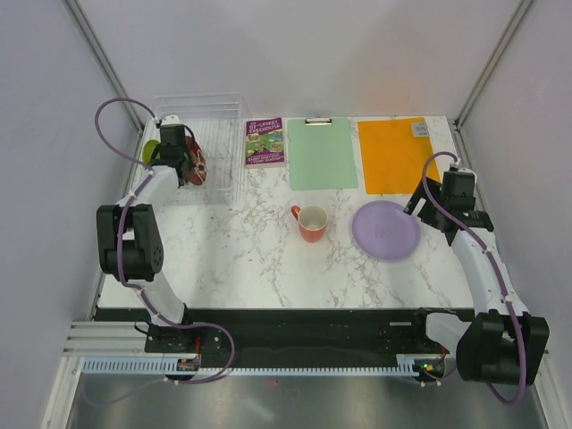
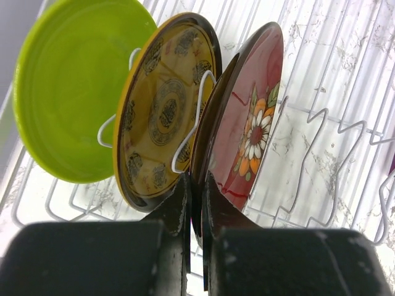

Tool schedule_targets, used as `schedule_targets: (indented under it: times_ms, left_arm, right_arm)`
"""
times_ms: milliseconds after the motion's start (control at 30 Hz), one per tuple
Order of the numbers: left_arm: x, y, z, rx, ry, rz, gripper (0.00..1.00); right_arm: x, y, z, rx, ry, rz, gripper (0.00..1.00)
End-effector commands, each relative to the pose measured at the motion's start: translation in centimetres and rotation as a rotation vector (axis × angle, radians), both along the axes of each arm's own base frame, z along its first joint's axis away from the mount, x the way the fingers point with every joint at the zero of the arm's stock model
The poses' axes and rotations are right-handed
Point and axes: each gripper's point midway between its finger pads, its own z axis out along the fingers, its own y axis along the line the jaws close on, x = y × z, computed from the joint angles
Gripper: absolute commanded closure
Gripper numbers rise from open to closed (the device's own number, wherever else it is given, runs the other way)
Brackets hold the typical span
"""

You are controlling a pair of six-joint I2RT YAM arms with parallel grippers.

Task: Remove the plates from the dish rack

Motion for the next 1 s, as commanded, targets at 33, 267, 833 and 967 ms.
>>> schedule_targets:
  times_ms: [33, 267, 833, 967]
  left_arm:
    - [0.6, 0.7, 10.8, 0.147, -0.245, 0.059, 0.98]
    - [-1.2, -2.1, 15.9, 0.294, -0.288, 0.033, 0.98]
    - [-10.7, -21.8, 21.4, -0.542, -0.356, -0.634, 0.98]
    - [-11.4, -26.5, 19.9, -0.672, -0.31, -0.761, 0.98]
  right_arm:
    - [0.4, 0.0, -0.2, -0.002, -0.015, 0.016, 0.05]
    - [-0.1, 0.0, 0.7, -0.019, -0.035, 0.031, 0.05]
    - [-0.4, 4.2, 8.9, 0.109, -0.301, 0.197, 0.04]
    - [-0.2, 5.8, 11.0, 0.172, -0.374, 0.261, 0.04]
